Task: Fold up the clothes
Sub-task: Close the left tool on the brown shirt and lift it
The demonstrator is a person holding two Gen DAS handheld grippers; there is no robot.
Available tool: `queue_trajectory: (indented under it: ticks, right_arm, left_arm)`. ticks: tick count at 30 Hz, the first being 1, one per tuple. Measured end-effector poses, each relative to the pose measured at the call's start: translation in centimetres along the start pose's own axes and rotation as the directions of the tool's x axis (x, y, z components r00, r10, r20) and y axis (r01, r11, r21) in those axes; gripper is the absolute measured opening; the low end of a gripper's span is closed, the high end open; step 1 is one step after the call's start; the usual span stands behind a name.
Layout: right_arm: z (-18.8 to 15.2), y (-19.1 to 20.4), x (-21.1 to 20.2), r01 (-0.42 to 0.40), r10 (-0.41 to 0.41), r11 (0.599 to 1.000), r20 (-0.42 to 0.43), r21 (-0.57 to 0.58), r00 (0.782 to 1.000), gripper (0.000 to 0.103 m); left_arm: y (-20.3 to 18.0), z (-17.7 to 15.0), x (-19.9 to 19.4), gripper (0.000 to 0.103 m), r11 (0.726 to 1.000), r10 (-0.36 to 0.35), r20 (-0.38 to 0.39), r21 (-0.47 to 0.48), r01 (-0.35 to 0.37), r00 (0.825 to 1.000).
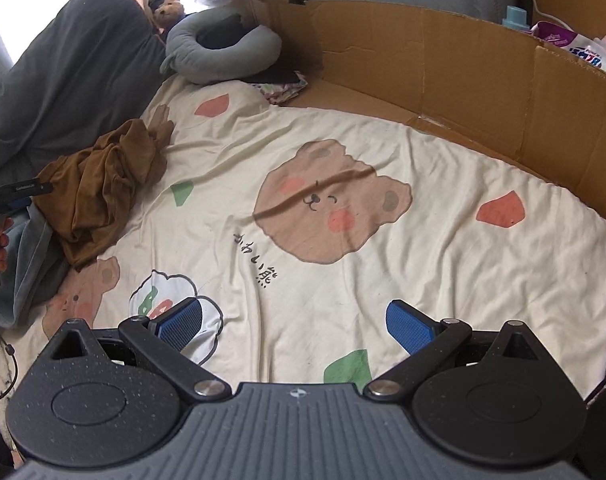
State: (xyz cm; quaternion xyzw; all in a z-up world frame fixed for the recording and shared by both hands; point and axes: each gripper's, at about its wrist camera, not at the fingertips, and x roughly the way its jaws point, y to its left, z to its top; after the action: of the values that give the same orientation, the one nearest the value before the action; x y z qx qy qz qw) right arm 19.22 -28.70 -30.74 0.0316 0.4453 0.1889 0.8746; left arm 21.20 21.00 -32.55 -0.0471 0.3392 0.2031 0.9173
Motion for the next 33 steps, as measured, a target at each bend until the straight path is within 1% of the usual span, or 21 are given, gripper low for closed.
queue_trajectory:
  ticks: [1, 4, 5, 6, 8, 9, 10, 14, 17, 22, 26, 29, 31, 33]
  right_arm:
    - [-0.2, 0.0, 0.2, -0.003, 0.003, 1.000, 0.003, -0.003, 1.000, 0.101]
    - [-0.8, 0.0, 0.8, -0.027, 0.027, 1.000, 0.004, 0.000, 1.000, 0.101]
    - [-1.0, 0.0, 1.0, -0.034, 0.034, 0.999, 0.001, 0.001, 0.999, 0.100]
    - [-1.2, 0.1, 1.2, -0.036, 0.036, 0.999, -0.001, -0.002, 0.999, 0.100]
    - [-1.5, 0.3, 1.4, -0.043, 0.043, 0.999, 0.001, -0.008, 0.999, 0.100]
    - [-1.6, 0.3, 1.5, -0.047, 0.047, 0.999, -0.002, -0.013, 0.999, 0.100]
    - [-1.7, 0.4, 1.6, -0.051, 0.051, 0.999, -0.006, -0.017, 0.999, 0.100]
    - [-1.9, 0.7, 1.9, -0.066, 0.066, 0.998, -0.018, -0.021, 0.998, 0.100]
    - [-1.8, 0.8, 2.1, -0.073, 0.073, 0.997, -0.020, -0.020, 0.997, 0.100]
    - [-1.6, 0.9, 1.9, -0.071, 0.071, 0.997, 0.002, -0.023, 0.998, 0.100]
    - [-1.6, 0.6, 1.7, -0.071, 0.071, 0.997, 0.018, -0.016, 0.997, 0.100]
    - [-1.8, 0.6, 1.6, -0.058, 0.060, 0.998, 0.055, -0.024, 0.997, 0.100]
    - [-2.1, 1.0, 1.1, -0.062, 0.069, 0.996, 0.113, -0.063, 0.991, 0.100]
    - [-2.0, 1.5, 0.7, -0.041, 0.056, 0.994, 0.145, -0.103, 0.988, 0.100]
  left_arm:
    - [0.0, -0.2, 0.3, 0.067, 1.000, 0.008, 0.001, 0.013, -0.008, 1.000]
    - [0.2, -0.3, 1.0, 0.048, 1.000, -0.003, -0.001, 0.007, 0.003, 1.000]
    - [0.2, -0.2, 1.2, 0.044, 1.000, -0.001, 0.005, 0.014, 0.001, 1.000]
    - [0.2, -0.1, 1.3, 0.035, 1.000, 0.007, 0.010, 0.021, -0.007, 1.000]
    - [0.1, 0.1, 1.4, 0.025, 1.000, 0.017, 0.021, 0.025, -0.018, 1.000]
    - [0.1, 0.1, 1.3, 0.013, 1.000, 0.019, 0.030, 0.020, -0.020, 0.999]
    - [0.1, 0.1, 1.2, 0.011, 1.000, 0.020, 0.033, 0.017, -0.020, 0.999]
    - [-0.7, -0.2, 0.2, 0.010, 0.999, -0.002, 0.044, 0.033, 0.001, 0.999]
    - [-1.5, -0.3, -0.4, 0.009, 0.999, -0.040, 0.025, 0.032, 0.039, 0.999]
    - [-3.2, -0.5, -1.1, 0.008, 0.995, -0.087, 0.005, 0.047, 0.087, 0.996]
    - [-4.7, -0.8, -1.7, 0.005, 0.988, -0.144, -0.020, 0.055, 0.145, 0.989]
    - [-6.1, -1.0, -2.3, 0.003, 0.977, -0.196, -0.031, 0.079, 0.198, 0.980]
    - [-6.8, -1.1, -2.7, 0.003, 0.970, -0.227, -0.037, 0.083, 0.229, 0.973]
    - [-7.4, -1.1, -3.2, 0.003, 0.962, -0.258, -0.039, 0.083, 0.260, 0.965]
